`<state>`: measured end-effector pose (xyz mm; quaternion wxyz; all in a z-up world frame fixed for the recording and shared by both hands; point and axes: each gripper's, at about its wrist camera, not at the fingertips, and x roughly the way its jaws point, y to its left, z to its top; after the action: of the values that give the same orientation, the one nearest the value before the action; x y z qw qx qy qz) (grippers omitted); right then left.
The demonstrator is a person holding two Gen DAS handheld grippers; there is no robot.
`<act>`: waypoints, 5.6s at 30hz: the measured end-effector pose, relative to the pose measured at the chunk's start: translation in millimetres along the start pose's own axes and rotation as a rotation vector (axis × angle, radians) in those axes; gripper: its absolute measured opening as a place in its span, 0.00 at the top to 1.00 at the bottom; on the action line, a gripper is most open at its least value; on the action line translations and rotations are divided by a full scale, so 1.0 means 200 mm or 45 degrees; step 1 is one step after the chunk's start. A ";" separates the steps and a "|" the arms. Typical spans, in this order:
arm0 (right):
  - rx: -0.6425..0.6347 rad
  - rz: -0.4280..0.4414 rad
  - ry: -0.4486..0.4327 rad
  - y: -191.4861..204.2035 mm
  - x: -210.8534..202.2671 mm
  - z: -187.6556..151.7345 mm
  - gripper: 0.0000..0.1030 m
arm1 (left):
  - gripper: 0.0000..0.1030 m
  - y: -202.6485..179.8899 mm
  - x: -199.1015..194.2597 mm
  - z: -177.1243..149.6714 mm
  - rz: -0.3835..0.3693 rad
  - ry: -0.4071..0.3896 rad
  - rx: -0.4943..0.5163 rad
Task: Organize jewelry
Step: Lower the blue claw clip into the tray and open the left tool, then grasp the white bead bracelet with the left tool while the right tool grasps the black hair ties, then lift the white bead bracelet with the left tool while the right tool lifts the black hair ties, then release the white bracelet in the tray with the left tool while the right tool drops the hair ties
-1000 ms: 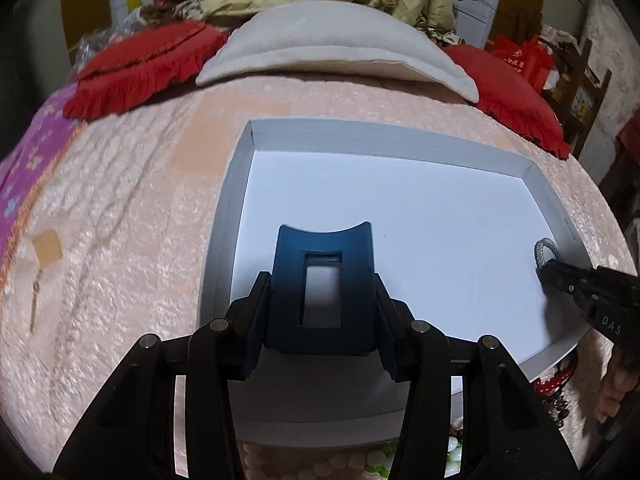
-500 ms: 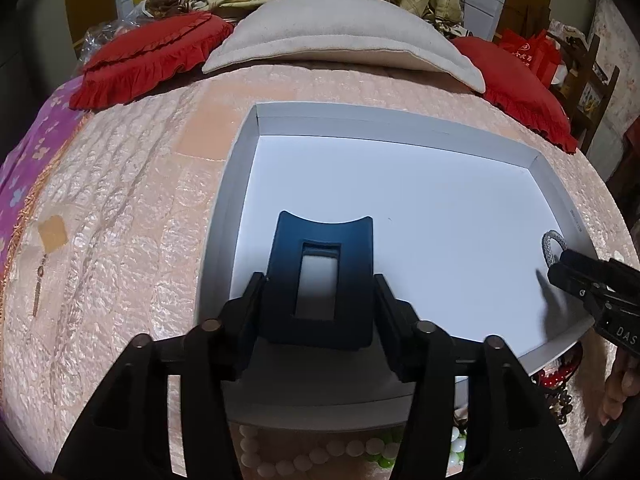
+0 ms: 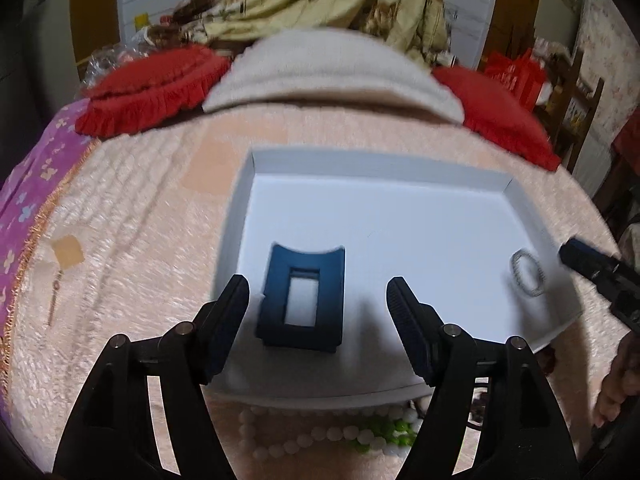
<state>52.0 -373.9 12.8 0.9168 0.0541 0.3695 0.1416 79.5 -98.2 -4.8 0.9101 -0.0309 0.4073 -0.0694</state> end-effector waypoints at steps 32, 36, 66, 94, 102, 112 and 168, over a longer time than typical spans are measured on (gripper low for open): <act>0.016 -0.022 0.075 -0.02 -0.28 -0.40 0.59 | 0.68 0.14 -0.02 -0.37 0.166 0.190 0.112; 0.028 -0.008 0.086 -0.03 -0.27 -0.41 0.59 | 0.92 0.06 -0.04 -0.39 0.146 0.199 0.192; -0.062 0.044 0.198 0.08 -0.08 -0.41 0.77 | 0.92 0.10 -0.08 -0.35 0.137 0.175 0.126; -0.073 0.178 -0.241 0.11 -0.50 -0.31 0.97 | 0.92 0.11 -0.21 -0.32 0.101 0.100 0.092; -0.057 0.194 -0.379 0.11 -0.64 -0.27 0.97 | 0.92 0.11 -0.20 -0.32 0.102 0.105 0.096; -0.026 0.257 -0.489 0.11 -0.76 -0.24 0.97 | 0.92 0.11 -0.19 -0.33 0.115 0.115 0.098; -0.057 0.164 -0.279 0.14 -0.56 -0.25 0.97 | 0.92 0.01 -0.62 -0.12 -0.022 -0.110 0.071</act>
<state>-65.8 -381.3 55.9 0.9417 0.0723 0.2596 0.2017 -19.9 -77.5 70.6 0.9268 -0.0119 0.3651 -0.0873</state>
